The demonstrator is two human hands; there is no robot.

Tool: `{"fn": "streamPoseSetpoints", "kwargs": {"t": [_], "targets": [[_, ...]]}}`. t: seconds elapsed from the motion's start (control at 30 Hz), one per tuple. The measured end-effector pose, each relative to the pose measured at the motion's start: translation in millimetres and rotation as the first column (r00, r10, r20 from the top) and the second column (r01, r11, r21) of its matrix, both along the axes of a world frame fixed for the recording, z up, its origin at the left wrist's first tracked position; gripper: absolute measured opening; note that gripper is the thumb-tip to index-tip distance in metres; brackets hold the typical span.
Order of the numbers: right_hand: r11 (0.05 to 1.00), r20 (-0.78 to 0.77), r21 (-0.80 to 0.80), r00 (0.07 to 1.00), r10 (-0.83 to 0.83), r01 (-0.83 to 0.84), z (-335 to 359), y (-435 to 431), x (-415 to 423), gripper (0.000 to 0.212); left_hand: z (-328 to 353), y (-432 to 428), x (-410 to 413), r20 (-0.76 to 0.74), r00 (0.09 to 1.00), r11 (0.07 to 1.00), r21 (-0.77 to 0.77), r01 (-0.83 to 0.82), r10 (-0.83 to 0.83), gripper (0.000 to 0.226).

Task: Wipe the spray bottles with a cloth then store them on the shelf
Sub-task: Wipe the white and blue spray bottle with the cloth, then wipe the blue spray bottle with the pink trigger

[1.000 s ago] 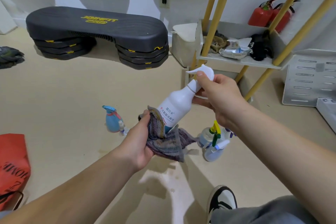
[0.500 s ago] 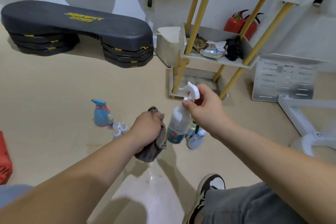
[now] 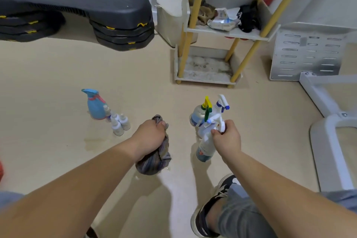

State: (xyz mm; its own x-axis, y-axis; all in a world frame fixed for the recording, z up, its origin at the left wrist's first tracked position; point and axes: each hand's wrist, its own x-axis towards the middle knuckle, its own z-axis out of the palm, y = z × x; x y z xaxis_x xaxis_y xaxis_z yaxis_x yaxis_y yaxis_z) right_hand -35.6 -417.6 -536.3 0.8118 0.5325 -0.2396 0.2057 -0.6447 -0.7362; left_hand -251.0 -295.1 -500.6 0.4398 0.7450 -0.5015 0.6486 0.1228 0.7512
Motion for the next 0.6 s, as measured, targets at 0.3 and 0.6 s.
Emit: {"fn": "streamPoseSetpoints", "kwargs": {"t": [0.3,0.6], "targets": [[0.997,-0.07,-0.001,0.994,-0.081,0.081,-51,9,30,0.012,-25,2,24,-0.076,0.997,0.998,-0.06,0.028,-0.033,0.031],[0.913,-0.415,-0.306,0.825,-0.384,0.271,-45,2,16,0.06,-26,4,26,-0.106,0.994,0.998,-0.063,0.029,-0.035,0.032]]}}
